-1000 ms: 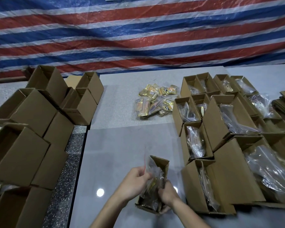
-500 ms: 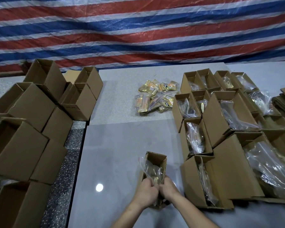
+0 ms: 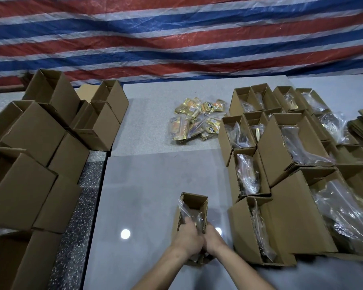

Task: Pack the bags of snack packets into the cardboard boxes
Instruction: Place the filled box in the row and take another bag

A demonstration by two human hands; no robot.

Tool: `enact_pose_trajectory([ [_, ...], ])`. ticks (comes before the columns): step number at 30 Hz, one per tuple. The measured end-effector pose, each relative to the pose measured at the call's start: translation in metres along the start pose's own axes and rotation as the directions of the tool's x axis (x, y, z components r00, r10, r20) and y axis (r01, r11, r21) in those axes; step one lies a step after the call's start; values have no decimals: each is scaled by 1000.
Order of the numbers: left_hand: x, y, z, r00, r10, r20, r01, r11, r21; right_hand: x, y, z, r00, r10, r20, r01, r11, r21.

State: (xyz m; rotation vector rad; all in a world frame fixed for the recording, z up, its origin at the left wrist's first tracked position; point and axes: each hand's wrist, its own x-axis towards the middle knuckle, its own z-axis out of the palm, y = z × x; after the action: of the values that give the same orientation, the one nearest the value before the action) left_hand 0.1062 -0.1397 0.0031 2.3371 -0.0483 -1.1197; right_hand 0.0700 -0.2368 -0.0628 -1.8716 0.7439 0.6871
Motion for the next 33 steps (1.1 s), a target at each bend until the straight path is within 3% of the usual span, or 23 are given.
enact_pose_trajectory([
  [8, 15, -14, 12, 1000, 27, 1, -27, 987, 161, 0, 0, 2, 1000, 18, -13, -18, 1000, -1],
  [16, 24, -24, 15, 992, -127, 10, 117, 944, 307, -4, -6, 11, 991, 112, 73, -120, 986, 114],
  [21, 28, -26, 13, 995, -76, 61, 53, 945, 324, 1, -11, 11, 987, 160, -14, -154, 968, 197],
  [26, 23, -17, 9, 991, -65, 115, 34, 968, 250, 7, -19, 9, 954, 234, -186, -212, 968, 131],
  [33, 18, 11, 13, 995, 97, -16, -90, 961, 260, 23, -14, -7, 950, 186, -250, -144, 974, 175],
])
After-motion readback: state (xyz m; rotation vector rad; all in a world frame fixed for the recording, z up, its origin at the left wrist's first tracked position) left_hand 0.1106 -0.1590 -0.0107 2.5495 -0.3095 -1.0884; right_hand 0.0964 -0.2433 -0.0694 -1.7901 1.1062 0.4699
